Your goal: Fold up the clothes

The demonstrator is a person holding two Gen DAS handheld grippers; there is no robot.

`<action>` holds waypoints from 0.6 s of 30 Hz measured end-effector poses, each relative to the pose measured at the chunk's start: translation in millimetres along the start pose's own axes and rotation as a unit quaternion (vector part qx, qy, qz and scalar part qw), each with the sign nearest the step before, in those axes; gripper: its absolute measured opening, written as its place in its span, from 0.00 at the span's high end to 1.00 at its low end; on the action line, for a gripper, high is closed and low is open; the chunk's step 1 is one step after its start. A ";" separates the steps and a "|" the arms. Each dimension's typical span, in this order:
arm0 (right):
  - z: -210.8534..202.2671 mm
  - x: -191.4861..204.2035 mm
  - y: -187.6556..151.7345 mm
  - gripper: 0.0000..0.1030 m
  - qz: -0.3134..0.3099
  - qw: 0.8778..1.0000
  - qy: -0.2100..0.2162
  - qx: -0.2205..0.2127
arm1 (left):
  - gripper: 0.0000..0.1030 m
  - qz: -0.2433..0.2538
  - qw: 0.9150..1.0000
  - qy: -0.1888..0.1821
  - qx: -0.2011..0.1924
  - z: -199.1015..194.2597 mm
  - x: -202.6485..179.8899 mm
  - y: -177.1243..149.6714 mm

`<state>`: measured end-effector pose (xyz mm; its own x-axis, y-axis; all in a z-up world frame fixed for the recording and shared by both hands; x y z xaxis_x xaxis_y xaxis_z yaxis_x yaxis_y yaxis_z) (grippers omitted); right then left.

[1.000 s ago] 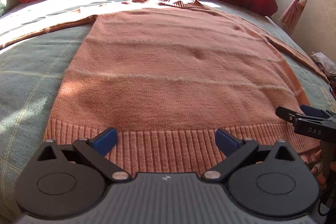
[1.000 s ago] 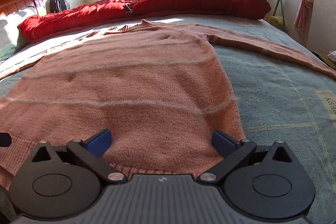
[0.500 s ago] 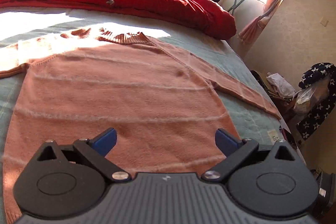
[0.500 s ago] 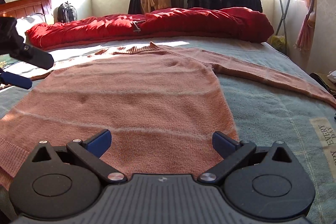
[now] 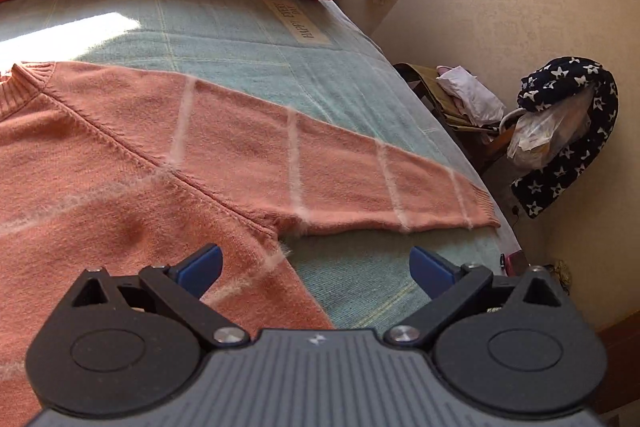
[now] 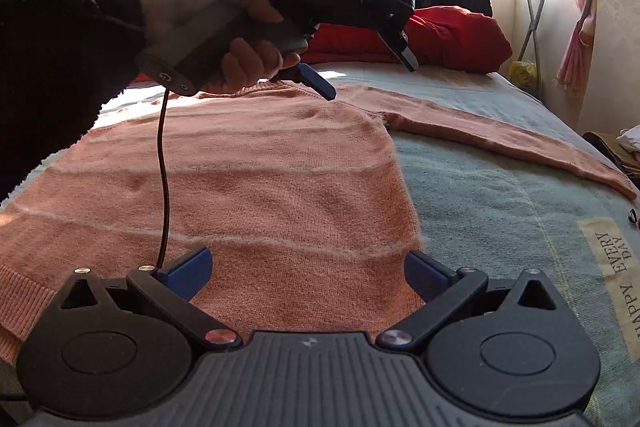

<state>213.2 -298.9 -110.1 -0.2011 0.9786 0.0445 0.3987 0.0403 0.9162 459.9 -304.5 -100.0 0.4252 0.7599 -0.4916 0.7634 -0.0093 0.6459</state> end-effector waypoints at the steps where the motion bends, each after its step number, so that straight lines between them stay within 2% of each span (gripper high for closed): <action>1: 0.4 0.8 -1.0 0.00 -0.001 1.000 0.002 0.001 | 0.04 -0.006 1.000 -0.005 0.005 8.6 2.6 -2.1; 6: 2.4 3.5 -5.5 0.00 -0.005 1.000 0.008 0.008 | 0.03 -0.014 1.000 -0.009 0.006 30.2 3.1 -6.9; 10: 4.1 5.4 -8.1 0.00 -0.008 1.000 0.007 0.014 | 0.02 0.001 1.000 -0.019 0.019 25.3 -11.0 -15.7; 18: 5.4 6.7 -9.5 0.00 -0.014 1.000 0.006 0.016 | 0.02 0.060 0.991 -0.081 0.087 -5.6 -59.3 -72.3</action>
<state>212.8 -291.6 -120.7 -0.2236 0.9744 0.0239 0.4209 0.0744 0.9041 376.8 -345.3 -114.3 0.5792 0.6328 -0.5138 0.7694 -0.2162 0.6011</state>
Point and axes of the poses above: each gripper's, at about its wrist camera, not at the fingertips, and z roughly the way its jaws point, x to its left, y to its top, the point moved 10 cm from there along z, roughly the way its jaws point, and after that the axes turned 11 degrees about -x, right-handed, at the moved point
